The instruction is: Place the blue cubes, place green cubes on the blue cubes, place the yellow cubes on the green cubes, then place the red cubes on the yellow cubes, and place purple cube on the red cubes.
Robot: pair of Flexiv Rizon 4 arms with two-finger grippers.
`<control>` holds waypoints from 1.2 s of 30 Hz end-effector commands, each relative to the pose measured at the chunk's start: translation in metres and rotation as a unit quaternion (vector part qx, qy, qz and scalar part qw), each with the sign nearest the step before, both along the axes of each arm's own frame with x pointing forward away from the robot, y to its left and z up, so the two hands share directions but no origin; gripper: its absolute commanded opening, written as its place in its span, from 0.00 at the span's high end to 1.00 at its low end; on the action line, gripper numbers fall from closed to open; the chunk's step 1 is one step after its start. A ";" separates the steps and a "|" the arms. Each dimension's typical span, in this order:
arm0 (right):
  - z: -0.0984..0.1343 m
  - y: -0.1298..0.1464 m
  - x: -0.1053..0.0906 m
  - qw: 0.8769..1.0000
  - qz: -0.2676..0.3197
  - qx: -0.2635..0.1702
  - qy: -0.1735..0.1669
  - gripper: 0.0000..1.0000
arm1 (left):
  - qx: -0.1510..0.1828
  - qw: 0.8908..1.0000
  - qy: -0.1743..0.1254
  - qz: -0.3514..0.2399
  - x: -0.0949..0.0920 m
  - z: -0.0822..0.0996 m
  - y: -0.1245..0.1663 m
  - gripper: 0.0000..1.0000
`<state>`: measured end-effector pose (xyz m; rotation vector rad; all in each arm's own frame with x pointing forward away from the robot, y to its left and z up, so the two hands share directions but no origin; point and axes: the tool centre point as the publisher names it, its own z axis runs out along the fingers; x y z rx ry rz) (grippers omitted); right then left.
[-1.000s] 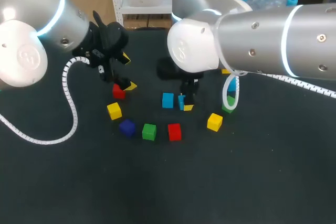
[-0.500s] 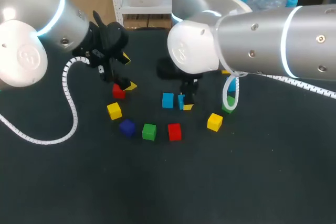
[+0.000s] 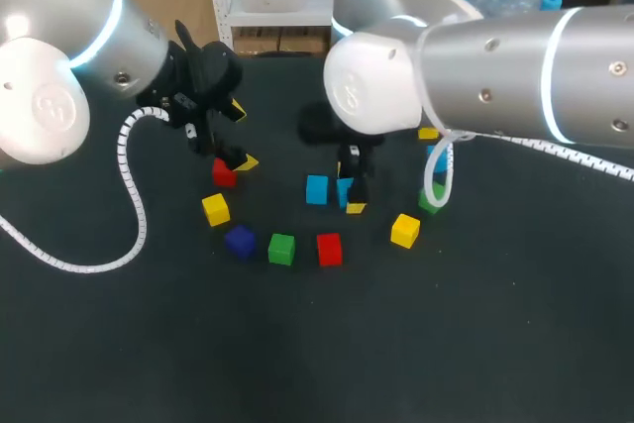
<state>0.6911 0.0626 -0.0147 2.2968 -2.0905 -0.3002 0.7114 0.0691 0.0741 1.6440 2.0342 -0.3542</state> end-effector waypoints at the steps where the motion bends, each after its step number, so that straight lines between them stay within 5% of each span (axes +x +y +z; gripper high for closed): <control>1: 0.010 -0.015 -0.004 0.999 -0.016 0.025 -0.013 0.00 | -0.003 1.000 -0.001 -0.002 0.000 -0.001 0.002 0.00; 10: 0.049 -0.066 0.011 0.995 -0.071 0.054 -0.037 0.00 | -0.003 1.000 -0.001 -0.002 0.000 -0.001 0.002 0.00; 23: 0.052 -0.142 0.039 0.991 -0.132 0.034 -0.019 0.00 | -0.003 1.000 -0.001 -0.002 0.000 -0.001 0.002 0.00; 36: 0.036 -0.144 0.068 0.999 -0.047 -0.002 -0.002 0.00 | -0.003 1.000 -0.001 -0.002 0.000 -0.001 0.002 0.00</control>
